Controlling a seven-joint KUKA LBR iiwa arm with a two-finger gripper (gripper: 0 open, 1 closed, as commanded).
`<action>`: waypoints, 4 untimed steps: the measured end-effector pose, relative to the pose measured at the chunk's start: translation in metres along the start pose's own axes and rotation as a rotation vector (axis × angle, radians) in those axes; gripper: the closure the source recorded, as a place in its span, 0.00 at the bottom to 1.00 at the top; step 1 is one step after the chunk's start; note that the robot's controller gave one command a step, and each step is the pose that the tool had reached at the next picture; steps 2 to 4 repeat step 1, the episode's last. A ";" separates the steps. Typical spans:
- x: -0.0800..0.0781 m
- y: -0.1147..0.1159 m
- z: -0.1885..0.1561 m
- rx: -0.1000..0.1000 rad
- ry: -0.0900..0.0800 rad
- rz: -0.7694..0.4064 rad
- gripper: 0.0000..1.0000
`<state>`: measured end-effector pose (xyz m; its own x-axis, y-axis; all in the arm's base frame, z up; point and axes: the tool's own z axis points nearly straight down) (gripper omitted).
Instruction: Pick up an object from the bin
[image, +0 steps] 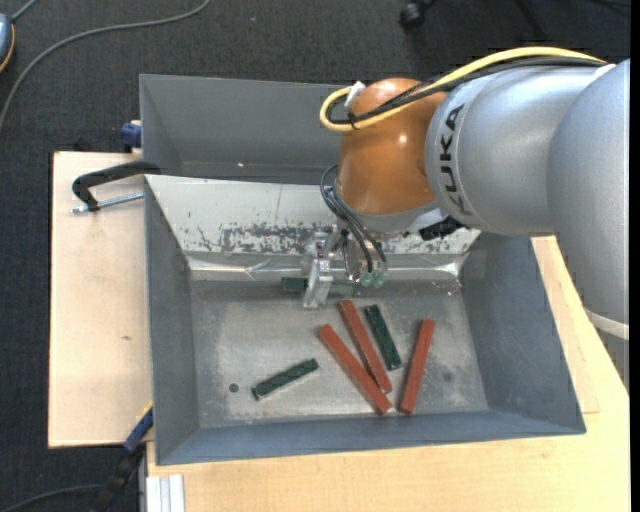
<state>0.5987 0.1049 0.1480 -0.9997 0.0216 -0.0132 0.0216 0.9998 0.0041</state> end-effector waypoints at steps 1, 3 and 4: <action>-0.002 0.001 -0.027 0.001 0.004 0.000 1.00; -0.002 0.001 -0.027 0.001 0.004 0.000 1.00; -0.002 0.001 -0.027 0.001 0.004 0.000 1.00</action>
Offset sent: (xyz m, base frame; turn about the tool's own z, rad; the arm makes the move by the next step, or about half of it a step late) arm -0.0001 0.0000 0.0234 -0.0001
